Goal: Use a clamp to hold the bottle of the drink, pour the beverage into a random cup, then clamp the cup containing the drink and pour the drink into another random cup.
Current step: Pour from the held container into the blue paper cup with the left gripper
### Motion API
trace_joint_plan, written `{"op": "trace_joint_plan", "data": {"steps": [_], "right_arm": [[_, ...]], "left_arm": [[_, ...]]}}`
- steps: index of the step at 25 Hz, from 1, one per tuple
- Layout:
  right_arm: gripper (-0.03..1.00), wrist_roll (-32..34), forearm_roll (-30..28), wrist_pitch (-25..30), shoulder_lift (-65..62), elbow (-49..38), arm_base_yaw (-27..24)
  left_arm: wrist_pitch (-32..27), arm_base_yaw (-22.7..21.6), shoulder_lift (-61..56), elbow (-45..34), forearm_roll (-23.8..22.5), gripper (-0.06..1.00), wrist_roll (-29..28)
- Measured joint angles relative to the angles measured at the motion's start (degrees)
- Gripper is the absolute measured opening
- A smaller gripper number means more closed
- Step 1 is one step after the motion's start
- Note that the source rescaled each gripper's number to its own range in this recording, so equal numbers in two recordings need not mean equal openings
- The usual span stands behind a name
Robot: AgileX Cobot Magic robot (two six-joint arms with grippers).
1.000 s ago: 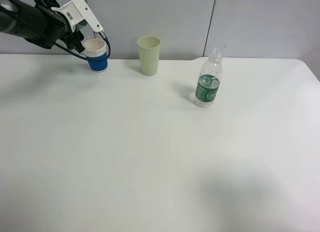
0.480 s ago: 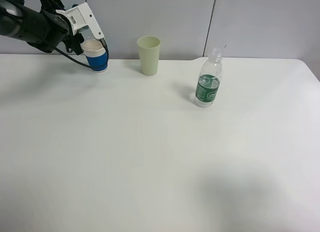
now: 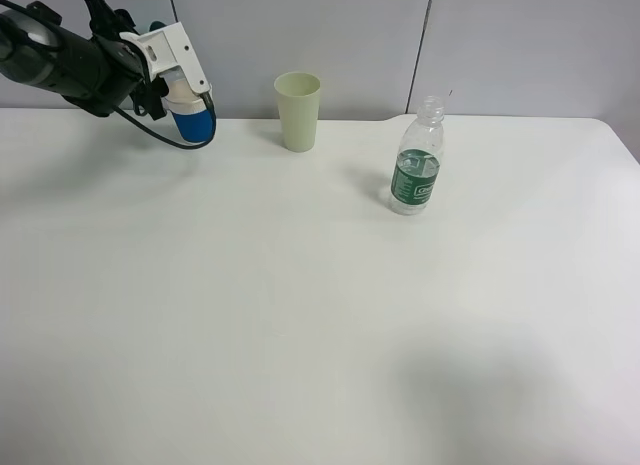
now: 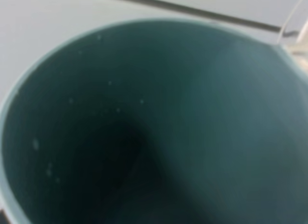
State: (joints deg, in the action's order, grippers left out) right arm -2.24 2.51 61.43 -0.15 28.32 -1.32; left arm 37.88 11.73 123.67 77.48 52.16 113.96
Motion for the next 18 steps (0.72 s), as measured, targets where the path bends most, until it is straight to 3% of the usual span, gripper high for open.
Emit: {"op": "trace_joint_plan", "data": {"steps": [18], "right_arm": [[1.0,0.0,0.0,0.0,0.0,0.0,0.0]], "left_arm": [[4.5,-0.3,0.0,0.0,-1.5,0.03,3.9]]}}
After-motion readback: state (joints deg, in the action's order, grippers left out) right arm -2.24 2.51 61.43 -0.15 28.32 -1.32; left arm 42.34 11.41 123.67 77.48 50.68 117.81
